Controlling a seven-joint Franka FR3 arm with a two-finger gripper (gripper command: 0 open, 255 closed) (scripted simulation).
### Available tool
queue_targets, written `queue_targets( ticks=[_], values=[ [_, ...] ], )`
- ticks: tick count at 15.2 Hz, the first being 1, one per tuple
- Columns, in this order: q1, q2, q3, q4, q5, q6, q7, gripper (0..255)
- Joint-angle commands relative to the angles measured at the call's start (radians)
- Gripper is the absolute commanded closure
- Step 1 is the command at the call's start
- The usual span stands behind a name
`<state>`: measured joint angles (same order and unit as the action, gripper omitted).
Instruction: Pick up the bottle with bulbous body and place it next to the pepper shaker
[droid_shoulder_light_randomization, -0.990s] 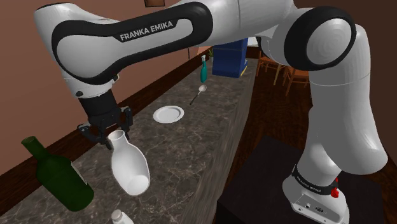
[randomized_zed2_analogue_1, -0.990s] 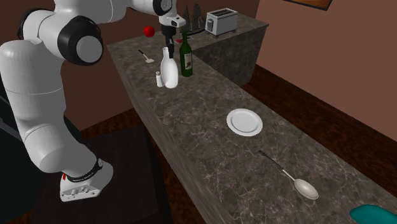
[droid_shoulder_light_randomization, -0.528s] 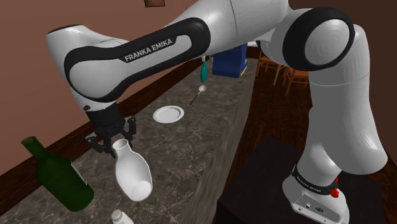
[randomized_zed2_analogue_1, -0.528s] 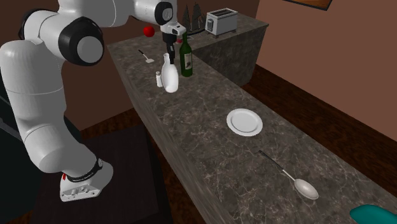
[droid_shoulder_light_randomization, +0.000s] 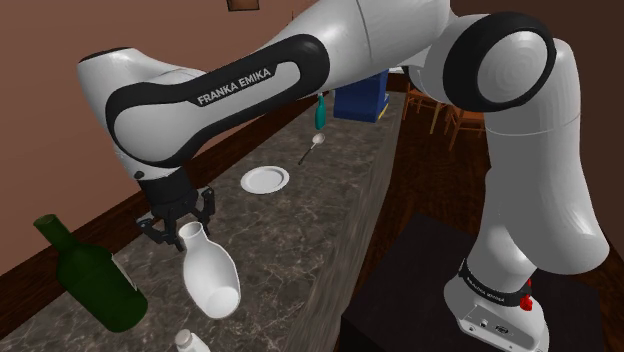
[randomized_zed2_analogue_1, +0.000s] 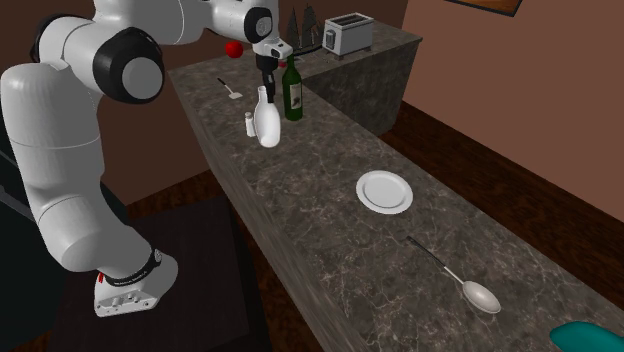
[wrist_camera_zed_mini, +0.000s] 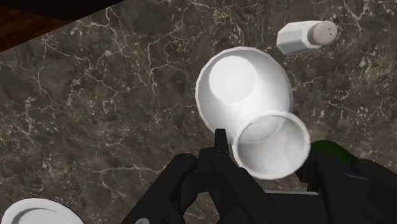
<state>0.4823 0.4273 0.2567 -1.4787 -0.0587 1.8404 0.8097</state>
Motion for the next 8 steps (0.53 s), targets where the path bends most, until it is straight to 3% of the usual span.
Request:
queue_targets(
  ticks=[1,6,8],
  values=[
    [0.0,0.0,0.0,0.0,0.0,0.0,0.0,0],
    [0.0,0.0,0.0,0.0,0.0,0.0,0.0,0],
    [0.002,-0.003,0.001,0.064,0.001,-0.066,-0.001,0]
  ],
)
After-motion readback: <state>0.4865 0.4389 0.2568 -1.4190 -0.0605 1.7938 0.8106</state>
